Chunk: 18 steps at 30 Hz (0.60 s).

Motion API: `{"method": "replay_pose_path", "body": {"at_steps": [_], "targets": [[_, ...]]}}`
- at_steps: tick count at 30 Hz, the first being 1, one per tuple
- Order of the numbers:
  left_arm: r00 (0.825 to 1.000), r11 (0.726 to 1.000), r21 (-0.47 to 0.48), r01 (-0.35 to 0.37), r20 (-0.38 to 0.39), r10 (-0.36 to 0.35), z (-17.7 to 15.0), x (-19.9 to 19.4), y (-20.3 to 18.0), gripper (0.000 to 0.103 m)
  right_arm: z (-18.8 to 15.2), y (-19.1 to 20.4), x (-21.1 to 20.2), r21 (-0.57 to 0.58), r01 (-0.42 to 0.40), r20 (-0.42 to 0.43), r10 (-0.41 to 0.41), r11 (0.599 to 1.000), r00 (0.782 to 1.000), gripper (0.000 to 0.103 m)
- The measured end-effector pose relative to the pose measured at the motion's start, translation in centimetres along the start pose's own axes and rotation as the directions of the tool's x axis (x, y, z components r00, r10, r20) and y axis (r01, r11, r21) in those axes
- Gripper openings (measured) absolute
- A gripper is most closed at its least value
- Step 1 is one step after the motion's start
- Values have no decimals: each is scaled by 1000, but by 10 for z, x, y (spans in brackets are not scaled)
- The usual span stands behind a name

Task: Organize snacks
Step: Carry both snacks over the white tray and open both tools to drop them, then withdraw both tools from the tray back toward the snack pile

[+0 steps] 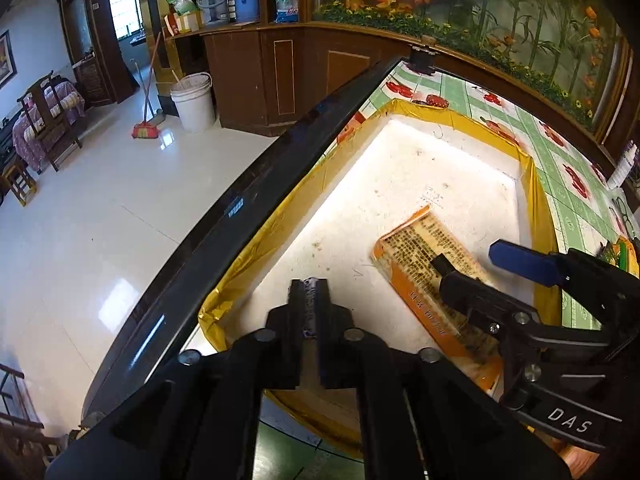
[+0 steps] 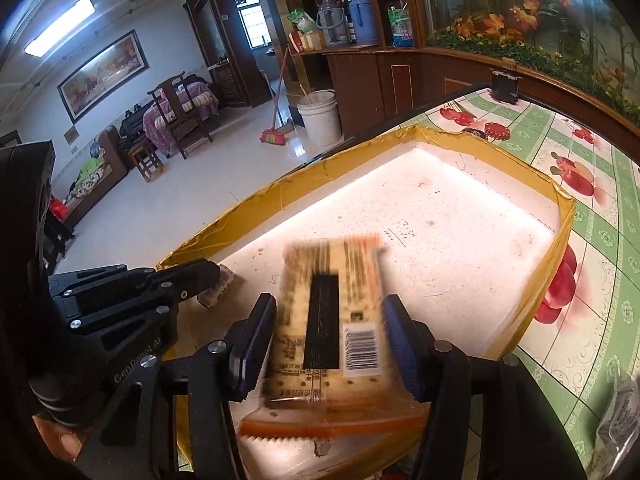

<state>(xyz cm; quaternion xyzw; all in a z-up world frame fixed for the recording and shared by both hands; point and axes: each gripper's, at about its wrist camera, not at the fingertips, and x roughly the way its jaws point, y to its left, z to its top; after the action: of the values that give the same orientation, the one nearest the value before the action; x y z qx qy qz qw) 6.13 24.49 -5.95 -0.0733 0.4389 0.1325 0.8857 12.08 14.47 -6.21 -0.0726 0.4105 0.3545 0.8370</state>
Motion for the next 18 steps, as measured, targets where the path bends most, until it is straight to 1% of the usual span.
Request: {"method": "replay_pose_path", "body": {"at_steps": [1, 2, 4, 5, 6, 7, 11, 16, 18], "targets": [[1000, 1000, -4, -9, -7, 9, -1, -1, 1, 33, 1, -1, -2, 1, 6, 4, -6, 1000, 1000, 60], [1000, 1000, -4, -16, 3, 16, -1, -3, 1, 53, 1, -2, -5, 0, 13, 10, -13, 1000, 1000, 61], [999, 1000, -11, -8, 34, 8, -2, -12, 2, 61, 2, -6, -14, 6, 23, 30, -23, 1000, 999, 63], [999, 1000, -13, -17, 39, 17, -2, -15, 2, 70, 2, -7, -21, 13, 25, 41, -26, 1000, 999, 66], [998, 999, -10, -35, 46, 36, -2, -20, 0, 75, 2, -10, -29, 24, 25, 59, -26, 999, 998, 68], [997, 999, -1, -43, 61, 43, -2, -24, -2, 78, 2, -12, -36, 34, 23, 73, -25, 999, 997, 69], [993, 997, 34, -73, 98, 69, -3, -38, -16, 78, -4, -27, -71, 72, 29, 130, -38, 997, 991, 76], [985, 991, 91, -94, 152, 80, -9, -57, -36, 78, -25, -51, -117, 137, 46, 190, -72, 990, 979, 80], [984, 990, 114, -88, 161, 69, -10, -63, -46, 78, -34, -60, -131, 163, 60, 205, -93, 985, 974, 81]]}}
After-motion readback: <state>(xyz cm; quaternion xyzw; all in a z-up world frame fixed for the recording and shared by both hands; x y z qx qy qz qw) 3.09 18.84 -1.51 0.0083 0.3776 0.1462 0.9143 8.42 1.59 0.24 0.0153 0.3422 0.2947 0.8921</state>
